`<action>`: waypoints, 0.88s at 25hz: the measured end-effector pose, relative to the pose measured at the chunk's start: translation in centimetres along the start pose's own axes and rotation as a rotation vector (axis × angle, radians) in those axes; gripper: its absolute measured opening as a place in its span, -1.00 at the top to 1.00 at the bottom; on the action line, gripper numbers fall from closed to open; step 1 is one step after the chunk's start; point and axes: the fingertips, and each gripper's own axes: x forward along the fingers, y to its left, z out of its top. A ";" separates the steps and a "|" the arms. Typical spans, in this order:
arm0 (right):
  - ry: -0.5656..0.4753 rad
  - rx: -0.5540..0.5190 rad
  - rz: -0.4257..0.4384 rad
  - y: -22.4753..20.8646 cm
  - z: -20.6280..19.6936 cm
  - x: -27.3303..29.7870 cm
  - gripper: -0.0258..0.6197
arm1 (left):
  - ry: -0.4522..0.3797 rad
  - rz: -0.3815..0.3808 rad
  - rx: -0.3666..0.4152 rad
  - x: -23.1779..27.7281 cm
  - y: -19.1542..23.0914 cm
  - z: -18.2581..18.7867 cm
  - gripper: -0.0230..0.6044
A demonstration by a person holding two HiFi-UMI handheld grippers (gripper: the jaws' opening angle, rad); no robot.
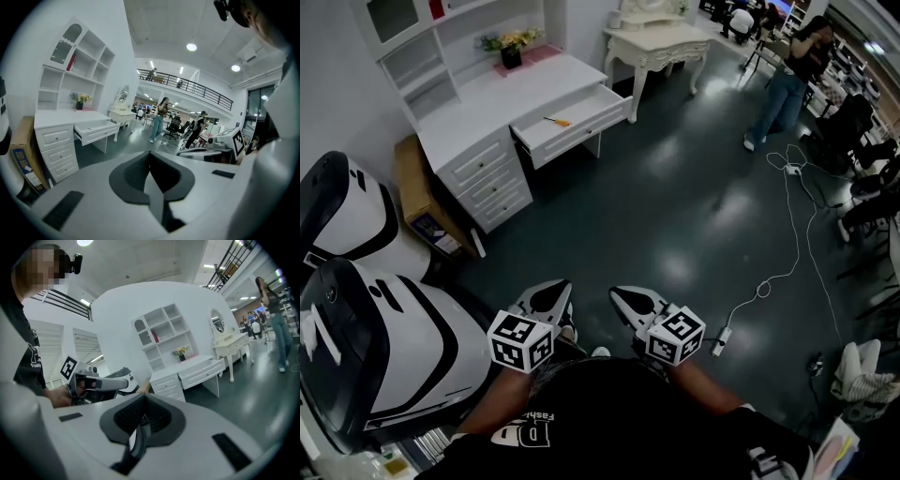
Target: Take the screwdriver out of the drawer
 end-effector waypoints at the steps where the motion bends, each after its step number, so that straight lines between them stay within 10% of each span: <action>1: 0.002 -0.003 -0.003 -0.4 0.4 0.5 0.89 | -0.004 0.004 -0.005 0.2 0.6 0.4 0.88; 22: 0.045 -0.068 -0.033 -7.4 9.3 16.0 0.89 | -0.035 -0.001 -0.033 6.9 16.4 9.4 0.88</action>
